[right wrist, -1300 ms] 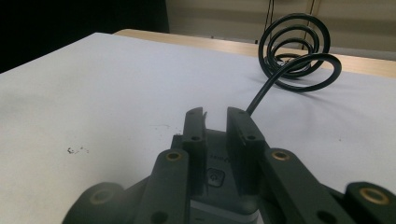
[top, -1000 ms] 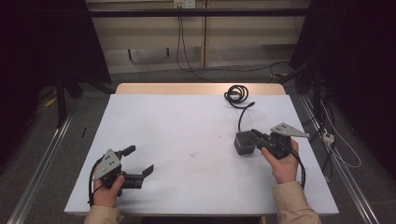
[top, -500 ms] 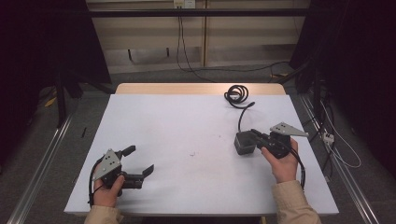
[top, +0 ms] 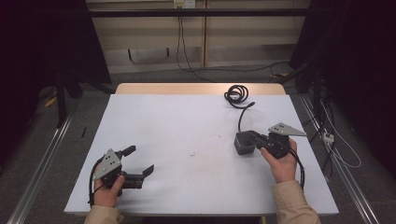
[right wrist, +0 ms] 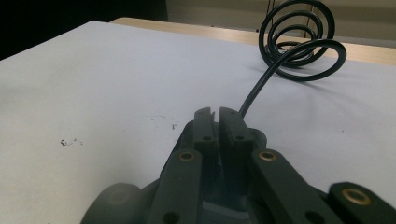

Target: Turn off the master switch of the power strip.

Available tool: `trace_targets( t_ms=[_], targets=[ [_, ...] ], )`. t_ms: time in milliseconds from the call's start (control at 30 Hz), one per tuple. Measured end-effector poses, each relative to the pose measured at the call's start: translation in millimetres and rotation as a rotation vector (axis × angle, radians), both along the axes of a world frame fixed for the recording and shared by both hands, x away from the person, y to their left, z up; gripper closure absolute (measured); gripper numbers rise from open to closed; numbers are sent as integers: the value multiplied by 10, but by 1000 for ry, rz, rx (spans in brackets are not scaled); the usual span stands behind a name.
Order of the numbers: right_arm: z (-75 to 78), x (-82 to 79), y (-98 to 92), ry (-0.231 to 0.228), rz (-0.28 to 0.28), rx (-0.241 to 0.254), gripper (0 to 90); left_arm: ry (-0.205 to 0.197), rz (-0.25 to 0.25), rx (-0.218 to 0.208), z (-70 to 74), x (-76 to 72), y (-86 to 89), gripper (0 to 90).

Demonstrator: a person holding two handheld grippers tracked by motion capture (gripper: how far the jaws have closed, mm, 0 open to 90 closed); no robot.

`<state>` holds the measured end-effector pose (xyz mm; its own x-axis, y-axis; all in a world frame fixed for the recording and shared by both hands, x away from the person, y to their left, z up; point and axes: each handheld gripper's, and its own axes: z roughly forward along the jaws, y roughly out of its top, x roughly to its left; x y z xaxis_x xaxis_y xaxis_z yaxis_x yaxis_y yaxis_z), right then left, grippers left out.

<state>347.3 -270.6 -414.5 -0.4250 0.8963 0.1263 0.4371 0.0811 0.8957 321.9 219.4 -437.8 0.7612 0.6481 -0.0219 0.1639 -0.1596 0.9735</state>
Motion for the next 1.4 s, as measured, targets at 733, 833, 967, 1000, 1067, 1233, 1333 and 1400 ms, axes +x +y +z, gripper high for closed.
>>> trace_targets(
  t_ms=[733, 833, 967, 1000, 1067, 1233, 1333, 1400],
  targets=[
    [-53, 3, 7, 37, 11, 6, 900, -2, -2, 0, 2, 0, 10, 22],
    [-54, 3, 9, 37, 15, 6, 900, -1, -2, -1, 2, 0, 10, 22],
    [-57, 4, 13, 40, 16, 4, 900, -2, -4, 4, 2, 1, 8, 22],
    [-60, 5, 13, 45, 16, 2, 900, -2, -4, 4, 2, 0, 8, 23],
    [-68, 5, 13, 52, 14, 2, 900, -2, -3, 4, 2, 1, 8, 22],
    [-79, 10, 12, 58, 21, 3, 900, -1, -3, 2, 1, 1, 10, 22],
    [-78, 9, 18, 57, 25, 2, 900, -2, -4, 2, 2, 0, 10, 23],
    [-81, 10, 22, 57, 25, -7, 900, -2, -4, 2, 2, 0, 10, 23]
  ],
)
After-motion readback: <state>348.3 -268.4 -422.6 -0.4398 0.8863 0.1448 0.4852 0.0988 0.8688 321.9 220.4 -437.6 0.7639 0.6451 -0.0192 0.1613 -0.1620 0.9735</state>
